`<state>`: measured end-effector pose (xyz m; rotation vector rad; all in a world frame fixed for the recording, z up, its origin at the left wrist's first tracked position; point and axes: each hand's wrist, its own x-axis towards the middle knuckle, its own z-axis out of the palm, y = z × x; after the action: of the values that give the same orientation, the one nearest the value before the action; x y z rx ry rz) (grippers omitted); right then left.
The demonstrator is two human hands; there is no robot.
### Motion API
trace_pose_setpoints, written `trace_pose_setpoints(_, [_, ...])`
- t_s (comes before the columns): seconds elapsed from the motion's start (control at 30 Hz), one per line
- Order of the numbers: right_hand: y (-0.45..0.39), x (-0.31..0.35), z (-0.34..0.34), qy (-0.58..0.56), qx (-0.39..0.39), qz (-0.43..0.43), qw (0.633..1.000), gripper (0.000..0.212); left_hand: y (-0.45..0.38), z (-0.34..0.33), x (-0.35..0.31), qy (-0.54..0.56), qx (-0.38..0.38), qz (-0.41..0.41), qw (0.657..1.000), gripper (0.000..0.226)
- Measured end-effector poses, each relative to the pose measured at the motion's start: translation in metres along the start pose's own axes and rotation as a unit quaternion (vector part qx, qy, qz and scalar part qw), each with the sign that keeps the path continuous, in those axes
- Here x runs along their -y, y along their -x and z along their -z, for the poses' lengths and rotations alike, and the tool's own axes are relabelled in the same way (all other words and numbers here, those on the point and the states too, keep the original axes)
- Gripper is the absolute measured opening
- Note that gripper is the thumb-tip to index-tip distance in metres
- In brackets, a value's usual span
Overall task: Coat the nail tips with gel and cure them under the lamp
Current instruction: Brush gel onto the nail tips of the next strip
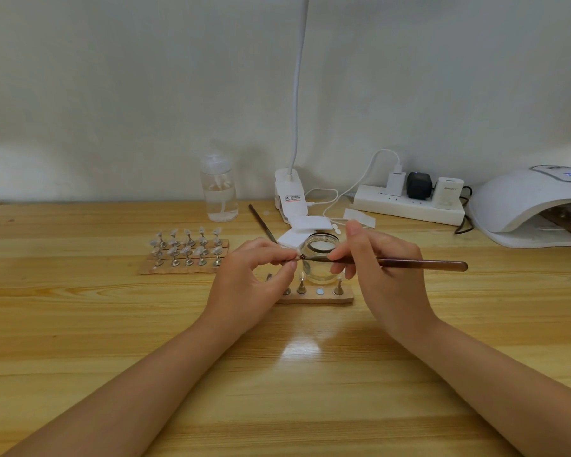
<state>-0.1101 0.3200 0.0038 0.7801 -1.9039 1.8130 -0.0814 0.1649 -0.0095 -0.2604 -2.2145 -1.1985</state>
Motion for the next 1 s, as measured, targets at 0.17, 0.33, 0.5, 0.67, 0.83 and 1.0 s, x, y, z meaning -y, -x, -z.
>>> trace_pose_setpoints(0.17, [0.0000, 0.0010, 0.0020, -0.001, -0.011, -0.014, 1.000, 0.039, 0.0003, 0.0006, -0.0007, 0.001, 0.001, -0.004, 1.000, 0.030])
trace_pose_setpoints(0.33, [-0.0024, 0.0010, 0.0024, -0.014, -0.034, -0.013, 0.999, 0.041, -0.0003, 0.0006, -0.0004, -0.005, 0.005, -0.003, 1.000, 0.025])
trace_pose_setpoints(0.5, [-0.0020, 0.0016, 0.0002, -0.005, -0.030, -0.008, 1.000, 0.036, -0.0006, 0.0003, -0.0004, -0.007, 0.007, -0.008, 1.000, 0.021])
trace_pose_setpoints(0.67, [-0.0012, 0.0015, -0.0020, 0.000, -0.014, -0.024, 1.000, 0.035, -0.0009, -0.0004, 0.0004, -0.011, 0.005, -0.009, 1.000, 0.017])
trace_pose_setpoints(0.83, [-0.0014, 0.0018, -0.0023, -0.002, -0.012, -0.031, 0.999, 0.036, -0.0009, -0.0002, 0.0007, -0.009, 0.006, -0.007, 1.000, 0.018])
trace_pose_setpoints(1.0, [-0.0012, 0.0035, -0.0013, -0.013, -0.017, -0.038, 0.999, 0.039, -0.0010, 0.0000, -0.0003, 0.001, 0.003, -0.001, 1.000, 0.021])
